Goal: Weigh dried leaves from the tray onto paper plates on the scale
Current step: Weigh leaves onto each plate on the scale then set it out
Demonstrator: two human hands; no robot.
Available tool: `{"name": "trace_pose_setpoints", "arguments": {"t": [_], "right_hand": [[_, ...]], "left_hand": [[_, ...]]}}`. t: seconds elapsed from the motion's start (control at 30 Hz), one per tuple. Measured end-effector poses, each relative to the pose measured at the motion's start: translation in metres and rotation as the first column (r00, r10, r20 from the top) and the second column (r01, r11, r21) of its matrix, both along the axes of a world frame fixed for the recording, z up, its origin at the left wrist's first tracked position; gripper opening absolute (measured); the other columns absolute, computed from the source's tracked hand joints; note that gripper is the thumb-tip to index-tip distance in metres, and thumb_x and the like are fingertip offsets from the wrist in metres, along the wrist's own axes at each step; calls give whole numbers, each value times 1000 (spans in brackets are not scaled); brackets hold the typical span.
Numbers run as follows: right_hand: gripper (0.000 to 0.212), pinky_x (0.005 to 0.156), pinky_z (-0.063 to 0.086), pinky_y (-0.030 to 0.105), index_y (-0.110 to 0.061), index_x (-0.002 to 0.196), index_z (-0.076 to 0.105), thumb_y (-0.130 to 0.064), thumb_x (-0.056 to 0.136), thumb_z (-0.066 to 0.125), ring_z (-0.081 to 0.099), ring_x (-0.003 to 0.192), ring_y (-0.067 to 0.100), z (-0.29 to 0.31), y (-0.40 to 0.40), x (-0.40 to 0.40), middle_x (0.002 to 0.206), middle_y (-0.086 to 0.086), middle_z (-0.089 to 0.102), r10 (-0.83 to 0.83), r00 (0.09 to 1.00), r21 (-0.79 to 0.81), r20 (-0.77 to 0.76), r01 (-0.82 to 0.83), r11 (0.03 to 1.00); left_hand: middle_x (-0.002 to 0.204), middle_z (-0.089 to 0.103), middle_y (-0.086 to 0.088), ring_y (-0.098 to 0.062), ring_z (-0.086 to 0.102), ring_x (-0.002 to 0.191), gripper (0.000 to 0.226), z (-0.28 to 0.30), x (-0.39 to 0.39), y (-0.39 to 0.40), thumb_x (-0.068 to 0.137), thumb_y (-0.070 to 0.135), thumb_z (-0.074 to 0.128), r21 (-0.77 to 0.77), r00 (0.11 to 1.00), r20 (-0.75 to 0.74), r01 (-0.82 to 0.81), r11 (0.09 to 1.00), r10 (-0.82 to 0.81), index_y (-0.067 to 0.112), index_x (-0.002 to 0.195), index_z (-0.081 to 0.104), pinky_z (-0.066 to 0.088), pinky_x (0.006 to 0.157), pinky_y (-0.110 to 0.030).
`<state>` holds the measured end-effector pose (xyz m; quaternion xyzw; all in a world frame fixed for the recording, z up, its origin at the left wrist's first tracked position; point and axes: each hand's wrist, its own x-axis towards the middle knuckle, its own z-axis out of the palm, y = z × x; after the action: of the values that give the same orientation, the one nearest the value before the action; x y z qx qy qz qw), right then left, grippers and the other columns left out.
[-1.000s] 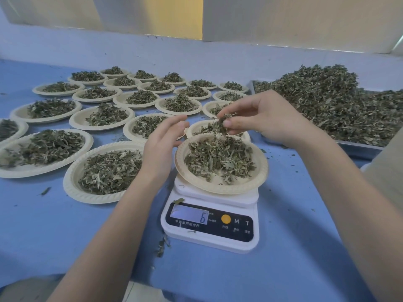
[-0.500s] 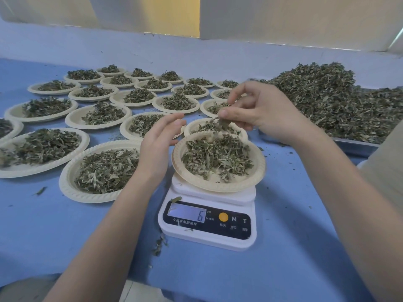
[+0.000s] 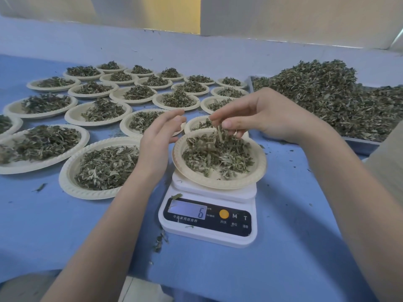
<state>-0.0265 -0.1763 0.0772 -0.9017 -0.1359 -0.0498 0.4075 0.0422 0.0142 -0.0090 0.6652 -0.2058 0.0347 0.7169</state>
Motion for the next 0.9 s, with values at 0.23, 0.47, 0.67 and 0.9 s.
{"name": "trace_pose_setpoints", "arguments": {"t": [0.23, 0.47, 0.67, 0.9], "right_hand": [[16, 40, 35, 4, -13, 96, 74, -5, 83, 70, 52, 44, -5, 1, 2, -4, 63, -7, 70, -8, 1000, 16, 25, 7, 1000], [3, 52, 43, 8, -17, 80, 75, -15, 77, 74, 53, 51, -3, 0, 1, -1, 59, -9, 68, -6, 999, 30, 32, 5, 1000], [13, 57, 45, 8, -17, 90, 75, -10, 80, 73, 55, 51, -3, -1, -2, -1, 62, -11, 69, -14, 998, 55, 58, 11, 998], [23, 68, 54, 18, -17, 101, 72, -2, 85, 67, 61, 66, 5, -3, -2, 2, 91, 2, 75, 16, 999, 54, 41, -19, 998]], "left_hand": [[109, 68, 7, -11, 61, 104, 28, 0, 0, 1, 80, 43, 48, 4, 1000, 4, 3, 1000, -3, 36, 101, 64, 45, 84, -26], [111, 67, 2, -16, 60, 106, 27, 1, -1, 1, 80, 42, 47, 1, 1000, 7, 0, 1000, 0, 34, 101, 63, 46, 87, -29], [112, 67, 2, -13, 59, 108, 30, 1, -3, 2, 80, 43, 46, 8, 1000, 29, 7, 1000, -8, 34, 103, 63, 45, 86, -27], [110, 67, 3, -10, 59, 105, 27, 0, -3, 2, 80, 43, 45, 8, 999, 33, 11, 1000, -11, 36, 100, 63, 44, 85, -28]]}}
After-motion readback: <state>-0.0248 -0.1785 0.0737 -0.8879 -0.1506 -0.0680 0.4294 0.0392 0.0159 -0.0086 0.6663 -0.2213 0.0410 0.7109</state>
